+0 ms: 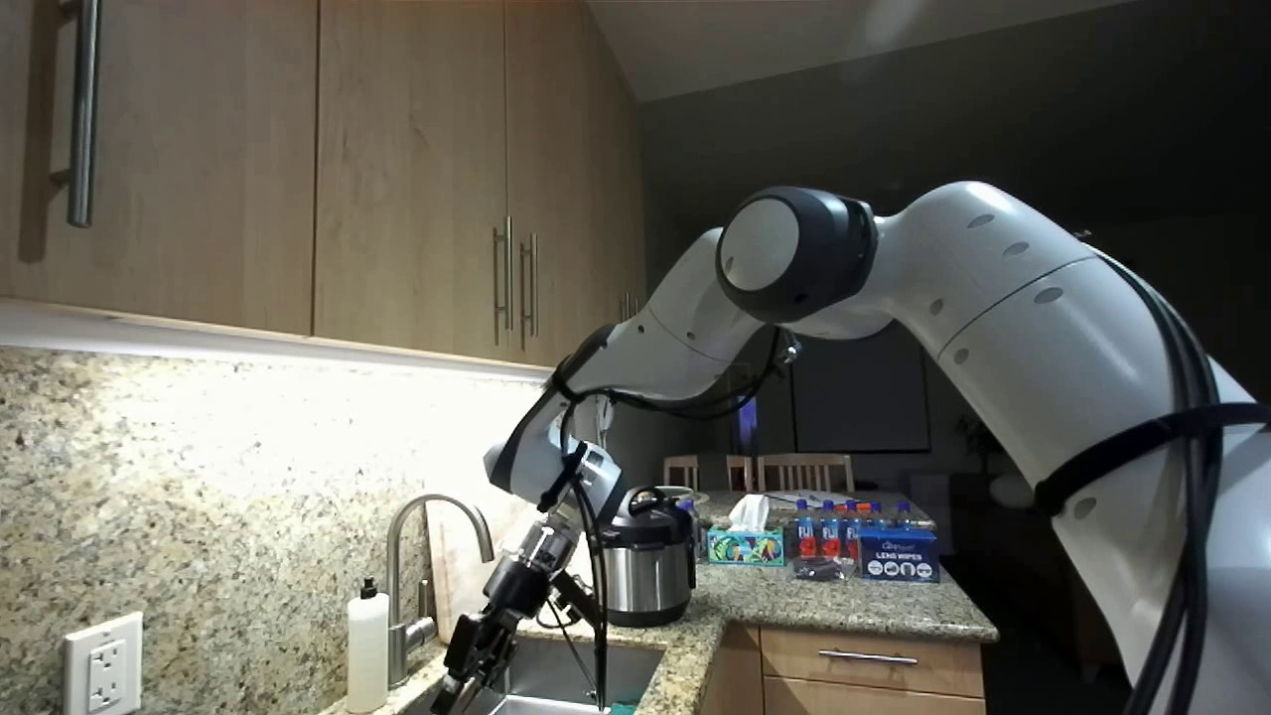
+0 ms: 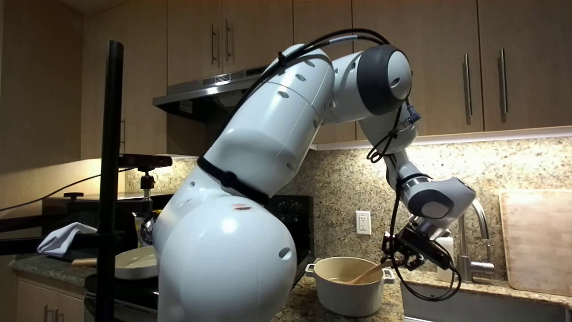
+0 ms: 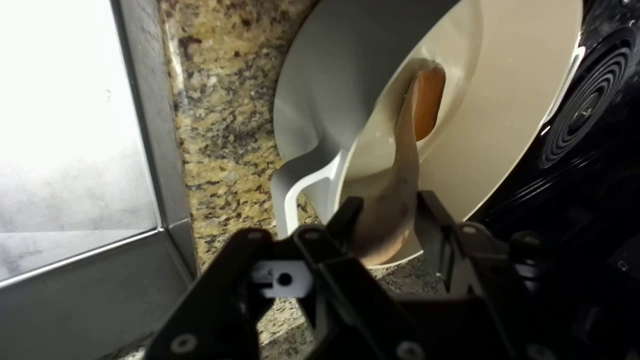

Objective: Pick up the cooking stick and stir in the pot

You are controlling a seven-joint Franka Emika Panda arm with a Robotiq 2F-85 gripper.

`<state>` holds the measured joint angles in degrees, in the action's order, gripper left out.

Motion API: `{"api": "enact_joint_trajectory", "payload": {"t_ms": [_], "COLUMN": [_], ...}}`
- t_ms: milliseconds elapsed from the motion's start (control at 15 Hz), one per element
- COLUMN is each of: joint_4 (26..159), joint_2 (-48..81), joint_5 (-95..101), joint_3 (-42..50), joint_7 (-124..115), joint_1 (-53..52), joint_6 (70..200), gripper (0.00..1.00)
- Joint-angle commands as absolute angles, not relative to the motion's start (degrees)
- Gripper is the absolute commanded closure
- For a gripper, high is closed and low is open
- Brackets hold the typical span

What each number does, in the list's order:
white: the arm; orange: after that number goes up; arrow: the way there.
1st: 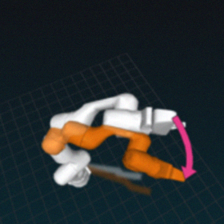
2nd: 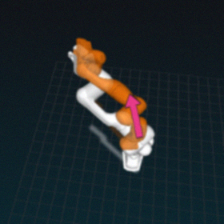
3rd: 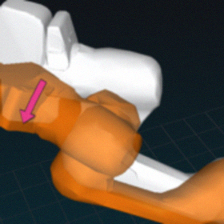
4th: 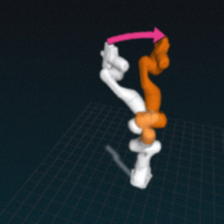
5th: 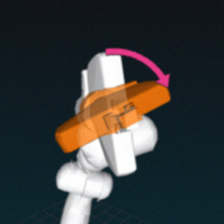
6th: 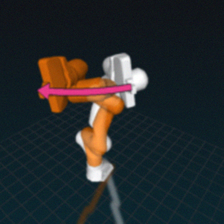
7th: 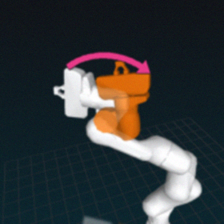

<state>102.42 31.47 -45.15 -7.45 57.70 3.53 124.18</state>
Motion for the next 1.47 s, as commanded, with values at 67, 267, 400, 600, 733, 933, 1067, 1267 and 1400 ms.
{"api": "enact_joint_trajectory", "payload": {"t_ms": [67,267,400,600,733,933,1067,1267,1400], "joint_4": [109.64,112.55,114.64,117.30,119.39,122.40,124.02,126.71,127.70], "joint_2": [25.08,22.10,20.14,17.61,15.81,13.10,11.24,8.20,7.07], "joint_5": [-45.94,-46.59,-46.85,-46.90,-46.87,-47.19,-47.83,-48.83,-47.96], "joint_3": [-8.02,-8.10,-8.05,-7.78,-7.61,-7.55,-7.38,-6.84,-6.45], "joint_7": [57.59,57.25,57.30,56.74,56.32,55.88,55.59,54.60,52.25], "joint_1": [3.22,2.96,2.64,2.09,1.81,1.55,1.64,1.19,0.51], "joint_6": [126.36,126.22,126.64,127.22,127.68,128.40,127.61,128.16,128.79], "gripper": [0.92,0.93,0.93,0.93,0.93,0.93,0.93,0.93,0.93]}}
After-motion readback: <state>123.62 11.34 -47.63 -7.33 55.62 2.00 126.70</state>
